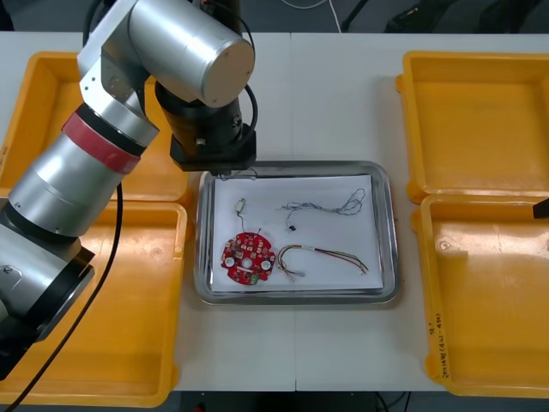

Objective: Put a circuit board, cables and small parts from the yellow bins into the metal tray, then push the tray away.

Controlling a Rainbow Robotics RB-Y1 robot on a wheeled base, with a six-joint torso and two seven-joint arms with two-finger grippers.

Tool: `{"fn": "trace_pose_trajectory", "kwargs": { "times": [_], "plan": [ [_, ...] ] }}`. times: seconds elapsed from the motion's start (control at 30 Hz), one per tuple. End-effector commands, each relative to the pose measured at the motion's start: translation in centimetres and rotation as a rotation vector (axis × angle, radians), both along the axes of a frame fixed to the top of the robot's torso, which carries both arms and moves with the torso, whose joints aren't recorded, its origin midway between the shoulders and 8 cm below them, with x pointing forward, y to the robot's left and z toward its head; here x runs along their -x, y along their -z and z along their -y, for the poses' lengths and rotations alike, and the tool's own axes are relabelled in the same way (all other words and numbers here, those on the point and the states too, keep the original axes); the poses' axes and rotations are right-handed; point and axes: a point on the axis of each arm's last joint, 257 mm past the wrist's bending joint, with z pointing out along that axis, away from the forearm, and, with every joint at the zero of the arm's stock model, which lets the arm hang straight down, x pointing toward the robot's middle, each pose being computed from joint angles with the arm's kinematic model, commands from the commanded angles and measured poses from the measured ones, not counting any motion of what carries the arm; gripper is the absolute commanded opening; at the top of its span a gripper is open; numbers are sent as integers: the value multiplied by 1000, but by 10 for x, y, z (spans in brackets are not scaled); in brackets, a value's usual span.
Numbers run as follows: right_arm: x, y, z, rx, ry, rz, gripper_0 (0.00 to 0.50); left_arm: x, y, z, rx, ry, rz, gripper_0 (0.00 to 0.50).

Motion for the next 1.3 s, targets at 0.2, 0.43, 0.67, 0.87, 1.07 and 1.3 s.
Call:
{"fn": "trace_pose_trajectory", "kwargs": {
  "times": [0.2,0.43,0.67,0.87,1.07,1.3],
  "plan": [
    [-2,-12,2,-3,2,40,500,10,32,68,81,83,62,0],
    [-2,-13,1,-3,0,42,500,17,54,80,84,114,64,0],
    [-1,-12,1,-4,2,39,500,18,68,86,92,125,79,0],
    [-1,-12,2,-4,2,38,500,14,73,91,98,127,110,0],
    [-2,-12,2,-2,4,39,500,11,75,92,101,123,126,0],
    [-2,-12,3,-1,6,39,500,1,80,88,89,109,144,0]
  ]
}}
